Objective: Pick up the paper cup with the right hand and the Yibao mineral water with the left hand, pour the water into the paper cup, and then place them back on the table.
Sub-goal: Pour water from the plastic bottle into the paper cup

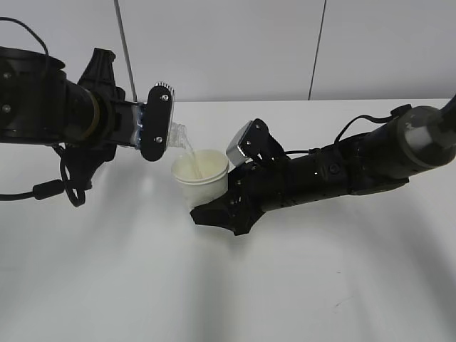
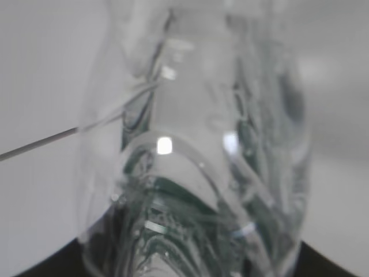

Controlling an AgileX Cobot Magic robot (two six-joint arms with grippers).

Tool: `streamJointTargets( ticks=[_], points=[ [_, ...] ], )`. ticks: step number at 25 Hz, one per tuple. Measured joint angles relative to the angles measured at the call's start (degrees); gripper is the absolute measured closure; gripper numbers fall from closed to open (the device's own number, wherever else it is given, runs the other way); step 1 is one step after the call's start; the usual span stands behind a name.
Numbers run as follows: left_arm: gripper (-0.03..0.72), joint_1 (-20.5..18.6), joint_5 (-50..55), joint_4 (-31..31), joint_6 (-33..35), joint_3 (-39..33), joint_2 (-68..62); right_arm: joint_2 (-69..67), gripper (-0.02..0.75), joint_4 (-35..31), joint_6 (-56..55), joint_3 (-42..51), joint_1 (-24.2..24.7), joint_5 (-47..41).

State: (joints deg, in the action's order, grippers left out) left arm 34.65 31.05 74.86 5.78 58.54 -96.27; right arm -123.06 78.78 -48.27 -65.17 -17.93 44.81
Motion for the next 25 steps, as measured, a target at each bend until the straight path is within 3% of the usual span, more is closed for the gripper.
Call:
streamJointTargets(
  ticks=[25],
  points=[
    [0.359,0.0,0.2,3.0,0.0,0.0,0.0,0.0,0.224,0.0,0.0,0.0,0.0,-0.3]
  ],
)
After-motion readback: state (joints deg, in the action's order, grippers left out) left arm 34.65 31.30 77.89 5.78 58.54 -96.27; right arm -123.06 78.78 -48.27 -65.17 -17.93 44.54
